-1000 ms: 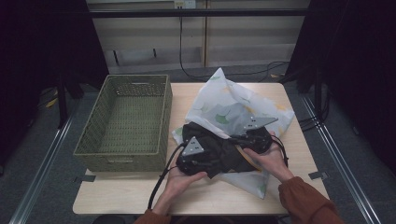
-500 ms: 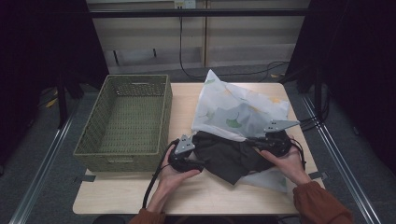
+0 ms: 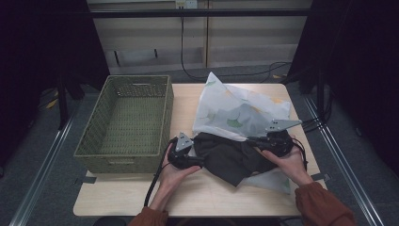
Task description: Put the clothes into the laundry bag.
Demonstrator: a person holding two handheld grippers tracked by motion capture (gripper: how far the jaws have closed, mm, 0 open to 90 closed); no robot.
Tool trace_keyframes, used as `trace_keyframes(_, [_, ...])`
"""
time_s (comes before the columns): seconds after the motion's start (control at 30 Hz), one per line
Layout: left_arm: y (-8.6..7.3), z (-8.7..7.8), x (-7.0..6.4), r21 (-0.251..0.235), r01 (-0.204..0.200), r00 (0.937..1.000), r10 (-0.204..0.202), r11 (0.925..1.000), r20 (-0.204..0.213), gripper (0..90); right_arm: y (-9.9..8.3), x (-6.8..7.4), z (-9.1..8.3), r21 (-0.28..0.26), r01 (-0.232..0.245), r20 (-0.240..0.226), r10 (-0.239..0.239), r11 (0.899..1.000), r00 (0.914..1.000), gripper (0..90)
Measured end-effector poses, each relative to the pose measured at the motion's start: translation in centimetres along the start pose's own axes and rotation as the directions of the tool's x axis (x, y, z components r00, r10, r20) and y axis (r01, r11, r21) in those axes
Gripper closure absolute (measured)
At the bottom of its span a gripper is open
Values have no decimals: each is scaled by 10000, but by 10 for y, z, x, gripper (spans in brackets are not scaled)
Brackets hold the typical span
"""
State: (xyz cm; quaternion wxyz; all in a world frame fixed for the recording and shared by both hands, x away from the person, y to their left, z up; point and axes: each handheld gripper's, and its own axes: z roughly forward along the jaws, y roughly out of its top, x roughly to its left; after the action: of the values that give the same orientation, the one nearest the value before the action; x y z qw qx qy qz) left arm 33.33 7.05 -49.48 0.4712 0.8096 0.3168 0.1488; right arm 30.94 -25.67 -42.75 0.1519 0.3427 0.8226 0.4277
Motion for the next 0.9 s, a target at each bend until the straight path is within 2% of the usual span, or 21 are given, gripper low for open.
trace_keyframes(0.03, [-2,3,3,8,309,9989,-309,9995,340,146,0,0,0,-6,-7,-5,7,10000,10000,854])
trace_keyframes(0.13, [-5,12,5,11,609,9950,-608,9981,795,132,0,3,1,29,34,-31,-34,10000,10000,833])
trace_keyframes(0.17, [-4,14,4,64,474,9955,-477,9989,818,127,1,4,2,27,60,-33,-59,10000,10000,822])
trace_keyframes(0.23, [-2,13,-1,-207,264,9952,-243,9994,950,127,1,4,4,21,-27,-134,27,10000,9999,807])
trace_keyframes(0.27, [0,13,-4,-173,31,9965,-16,9998,840,126,1,4,5,31,-56,-161,57,10000,9999,803])
trace_keyframes(0.33, [5,14,-8,-224,18,9956,3,9997,932,120,1,5,9,77,-63,-249,65,10000,9997,792])
trace_keyframes(0.37, [8,15,-9,-315,9,9946,24,9995,1040,120,1,6,11,151,-59,-257,63,9999,9996,794])
trace_keyframes(0.43, [16,15,-17,-424,-403,9955,438,9983,844,122,1,8,14,242,37,-264,-30,9997,9996,799])
trace_keyframes(0.5, [19,18,-23,-442,-614,9921,658,9971,1064,167,2,11,17,346,44,-272,-35,9994,9996,834])
trace_keyframes(0.53, [19,22,-23,-295,-656,9892,689,9974,1295,186,2,12,17,360,48,-406,-33,9993,9992,849])
trace_keyframes(0.6, [15,31,-24,128,-542,9837,512,9984,1724,126,3,12,19,351,-65,-482,82,9994,9988,864])
trace_keyframes(0.63, [13,35,-26,202,-616,9841,573,9979,1680,109,3,12,20,337,-179,-578,198,9993,9981,868])
trace_keyframes(0.67, [12,40,-28,366,-921,9812,844,9951,1738,80,4,12,21,311,-245,-696,266,9992,9972,869])
trace_keyframes(0.7, [11,44,-31,502,-987,9813,889,9938,1708,49,4,13,22,333,-251,-707,274,9991,9971,872])
trace_keyframes(0.77, [13,45,-32,708,-1217,9776,1072,9900,1813,35,6,14,22,276,-244,-791,265,9993,9965,872])
trace_keyframes(0.8, [12,47,-33,909,-1276,9781,1101,9876,1767,39,7,15,22,239,-241,-821,259,9994,9963,872])
trace_keyframes(0.83, [12,48,-35,1105,-1484,9791,1303,9827,1562,85,8,15,22,253,-256,-838,276,9994,9961,872])
trace_keyframes(0.87, [12,50,-37,1325,-1829,9768,1647,9742,1372,138,8,15,22,200,-272,-885,288,9994,9957,872])
trace_keyframes(0.9, [13,50,-40,1411,-1819,9791,1661,9731,1172,174,9,15,22,130,-311,-945,322,9994,9950,872])
